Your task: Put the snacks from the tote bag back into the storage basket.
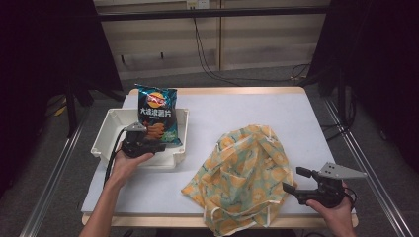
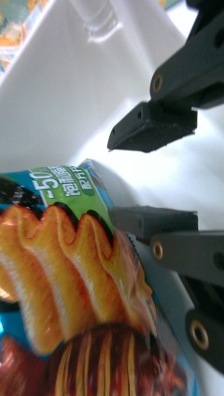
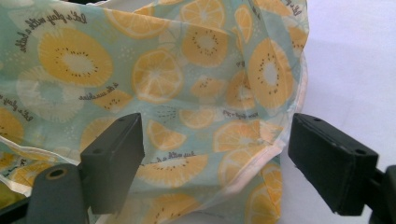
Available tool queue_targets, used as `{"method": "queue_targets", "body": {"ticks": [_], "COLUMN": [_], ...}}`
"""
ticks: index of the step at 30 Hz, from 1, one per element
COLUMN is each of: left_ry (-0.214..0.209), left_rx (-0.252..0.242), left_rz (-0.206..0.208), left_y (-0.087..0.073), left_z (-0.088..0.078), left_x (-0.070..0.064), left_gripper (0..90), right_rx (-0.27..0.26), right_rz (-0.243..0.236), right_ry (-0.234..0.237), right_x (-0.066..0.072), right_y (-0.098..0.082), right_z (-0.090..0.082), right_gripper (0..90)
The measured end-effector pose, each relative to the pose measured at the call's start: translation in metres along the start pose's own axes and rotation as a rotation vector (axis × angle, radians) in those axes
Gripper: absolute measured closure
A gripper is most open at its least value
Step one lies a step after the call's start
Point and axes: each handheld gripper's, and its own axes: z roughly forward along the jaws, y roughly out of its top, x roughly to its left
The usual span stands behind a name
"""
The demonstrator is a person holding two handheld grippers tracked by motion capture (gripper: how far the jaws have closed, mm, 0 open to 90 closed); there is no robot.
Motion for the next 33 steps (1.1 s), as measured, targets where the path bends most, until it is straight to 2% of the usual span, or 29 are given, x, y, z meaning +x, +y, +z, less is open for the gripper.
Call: {"method": "queue_targets", "body": {"ticks": [2,5,7,11,13,15,17,20,22,26,29,33], "left_ry": [-0.009,-0.01,-0.022,0.006,0.028,0.03,0.015,0.03,0.038,0.073,0.092,0.116], "left_rx": [-0.025,-0.045,-0.078,-0.113,-0.124,-0.138,-0.132,-0.147,-0.184,-0.214,-0.236,-0.236], "left_rz": [-0.002,0.016,0.033,0.027,0.042,0.023,0.04,0.06,0.049,0.049,0.027,0.024], "left_y": [-0.001,-0.003,-0.005,-0.01,-0.013,-0.018,-0.022,-0.029,-0.035,-0.05,-0.063,-0.072], "left_z": [-0.005,-0.01,-0.015,-0.025,-0.029,-0.032,-0.036,-0.044,-0.049,-0.056,-0.059,-0.058], "left_x": [-0.004,-0.012,-0.018,-0.029,-0.034,-0.04,-0.047,-0.06,-0.067,-0.081,-0.09,-0.091], "left_gripper": [54.2,47.7,43.5,31.0,27.0,21.1,19.8,15.7,14.4,11.9,11.3,11.4], "right_rx": [0.0,-0.002,-0.004,-0.007,-0.011,-0.012,-0.012,-0.009,-0.009,-0.013,-0.012,-0.013], "right_rz": [0.0,-0.002,0.001,-0.006,0.0,0.003,0.003,0.007,0.008,0.006,0.012,0.017], "right_ry": [-0.001,-0.002,-0.004,-0.006,-0.006,-0.009,-0.012,-0.013,-0.013,-0.02,-0.024,-0.038], "right_x": [0.0,0.001,0.0,-0.001,0.0,-0.001,-0.002,-0.002,-0.002,-0.002,-0.003,-0.006], "right_y": [0.0,0.0,-0.001,-0.001,0.0,-0.001,-0.001,-0.002,-0.002,-0.003,-0.004,-0.005], "right_z": [0.0,-0.001,-0.001,-0.002,-0.003,-0.003,-0.003,-0.003,-0.003,-0.003,-0.004,-0.003], "right_gripper": [18.2,18.1,18.1,18.1,18.2,18.1,18.2,18.2,18.2,18.2,18.2,18.0]}}
